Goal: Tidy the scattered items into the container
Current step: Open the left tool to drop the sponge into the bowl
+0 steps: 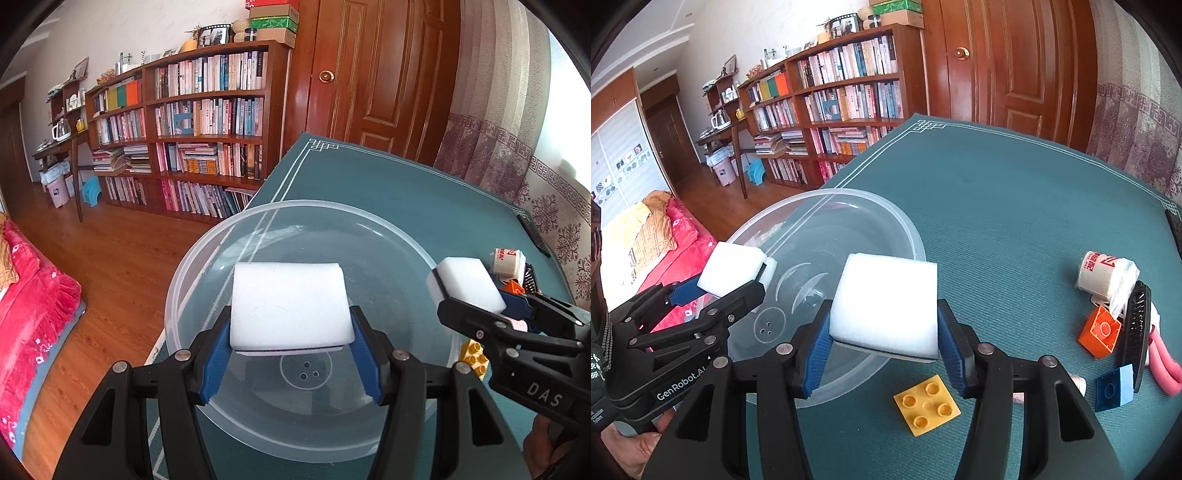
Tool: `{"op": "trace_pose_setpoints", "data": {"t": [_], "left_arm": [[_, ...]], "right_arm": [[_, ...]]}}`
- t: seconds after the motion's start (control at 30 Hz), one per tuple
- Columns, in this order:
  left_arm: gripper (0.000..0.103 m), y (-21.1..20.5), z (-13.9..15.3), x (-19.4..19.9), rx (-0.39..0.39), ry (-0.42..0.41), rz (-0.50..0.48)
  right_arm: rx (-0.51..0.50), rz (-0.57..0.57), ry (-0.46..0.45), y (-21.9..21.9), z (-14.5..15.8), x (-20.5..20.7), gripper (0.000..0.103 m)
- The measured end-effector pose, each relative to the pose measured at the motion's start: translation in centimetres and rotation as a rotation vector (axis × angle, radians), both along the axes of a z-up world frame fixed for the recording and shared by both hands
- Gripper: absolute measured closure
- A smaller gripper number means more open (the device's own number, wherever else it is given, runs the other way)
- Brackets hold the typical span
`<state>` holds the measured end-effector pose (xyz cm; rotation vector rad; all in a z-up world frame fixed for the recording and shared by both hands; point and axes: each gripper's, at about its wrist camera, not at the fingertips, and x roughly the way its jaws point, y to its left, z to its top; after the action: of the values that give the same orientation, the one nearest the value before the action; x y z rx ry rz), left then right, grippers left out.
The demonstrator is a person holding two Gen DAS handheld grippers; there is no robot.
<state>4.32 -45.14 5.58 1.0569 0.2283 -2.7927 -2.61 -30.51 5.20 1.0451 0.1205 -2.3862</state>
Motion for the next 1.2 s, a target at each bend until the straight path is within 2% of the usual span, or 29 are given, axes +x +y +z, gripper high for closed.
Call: {"op": "trace_pose_setpoints", "data": {"t": [0.3, 0.37, 0.4, 0.77, 1.2], "left_arm": [[0.037, -0.7, -0.2, -0.2, 0.007, -0.007, 0.0], [0.03, -0.9, -0.2, -0.3, 0.008, -0.01, 0.004], [0.021, -1.0, -0.2, -0.2, 0.009, -0.009, 0.01], [0.021, -1.4, -0.3, -0.2, 0.011, -0.014, 0.023], [0.017, -1.1, 0.3, 0.0, -0.019, 0.0, 0.031]], "right_arm": [[0.016, 0.009, 0.001, -1.1, -0.3, -1.2, 0.046], [0.019, 0.009, 0.0, -1.2, -0.4, -1.3, 0.045], [0.02, 0.01, -0.003, -1.1, -0.4, -1.4, 0.044], [-0.03, 0.025, -0.05, -0.6, -1.0, -1.5, 0.035], [-0.043, -0.003, -0.053, 0.8, -1.1, -1.0, 0.035]]}}
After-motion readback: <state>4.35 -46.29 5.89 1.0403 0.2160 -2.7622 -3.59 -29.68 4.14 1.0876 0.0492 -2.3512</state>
